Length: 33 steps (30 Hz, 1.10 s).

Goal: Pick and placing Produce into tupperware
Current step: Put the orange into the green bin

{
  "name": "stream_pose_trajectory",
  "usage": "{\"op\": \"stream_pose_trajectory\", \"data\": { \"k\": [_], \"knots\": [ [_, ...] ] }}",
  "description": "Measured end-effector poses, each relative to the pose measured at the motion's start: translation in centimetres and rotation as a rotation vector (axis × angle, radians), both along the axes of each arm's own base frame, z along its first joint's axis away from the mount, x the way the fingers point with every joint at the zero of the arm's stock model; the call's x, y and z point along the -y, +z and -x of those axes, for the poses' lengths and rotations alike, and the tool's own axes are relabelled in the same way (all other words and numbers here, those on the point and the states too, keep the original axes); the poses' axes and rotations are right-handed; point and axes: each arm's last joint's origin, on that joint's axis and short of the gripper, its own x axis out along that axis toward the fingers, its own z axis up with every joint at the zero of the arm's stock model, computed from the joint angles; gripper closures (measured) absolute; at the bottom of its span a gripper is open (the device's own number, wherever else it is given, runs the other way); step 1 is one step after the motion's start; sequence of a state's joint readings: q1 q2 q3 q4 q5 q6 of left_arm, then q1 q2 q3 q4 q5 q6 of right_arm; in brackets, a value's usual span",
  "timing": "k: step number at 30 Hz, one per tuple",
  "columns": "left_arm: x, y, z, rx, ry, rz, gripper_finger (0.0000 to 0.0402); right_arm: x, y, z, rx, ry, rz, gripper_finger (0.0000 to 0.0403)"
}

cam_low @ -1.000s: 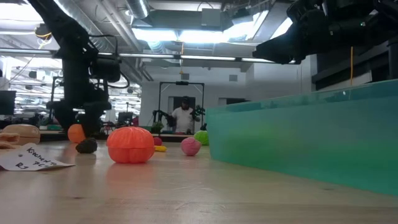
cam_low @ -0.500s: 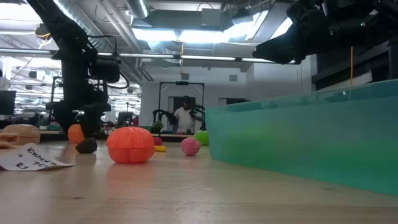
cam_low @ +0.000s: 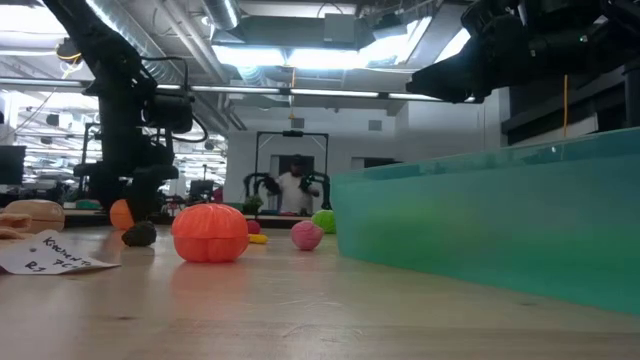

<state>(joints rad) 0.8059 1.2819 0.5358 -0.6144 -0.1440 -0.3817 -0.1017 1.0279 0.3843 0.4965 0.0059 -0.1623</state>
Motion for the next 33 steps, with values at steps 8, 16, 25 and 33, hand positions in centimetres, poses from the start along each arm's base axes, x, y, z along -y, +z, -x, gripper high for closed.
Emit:
{"op": "stream_pose_trajectory", "data": {
  "k": [8, 16, 25, 33],
  "knots": [
    [0.0, 0.0, 0.0, -0.012, -0.041, -0.001, 0.0161, 0.0, 0.0, 0.0, 0.0, 0.0, 0.0, 0.0157],
    [0.1, 0.0, -0.2, 0.019, -0.097, 0.027, 0.0162, 0.0, 0.0, 0.0, 0.0, 0.0, 0.0, 0.0157],
    [0.1, 1.0, -1.2, 0.087, -0.236, 0.028, 0.0162, 0.0, 0.0, 0.0, 0.005, -0.008, -0.05, 0.0157],
    [0.2, 5.3, -4.0, 0.182, -0.434, -0.11, 0.0162, 0.0, 0.2, 0.0, 0.026, -0.008, -0.057, 0.0157]
  ]
}}
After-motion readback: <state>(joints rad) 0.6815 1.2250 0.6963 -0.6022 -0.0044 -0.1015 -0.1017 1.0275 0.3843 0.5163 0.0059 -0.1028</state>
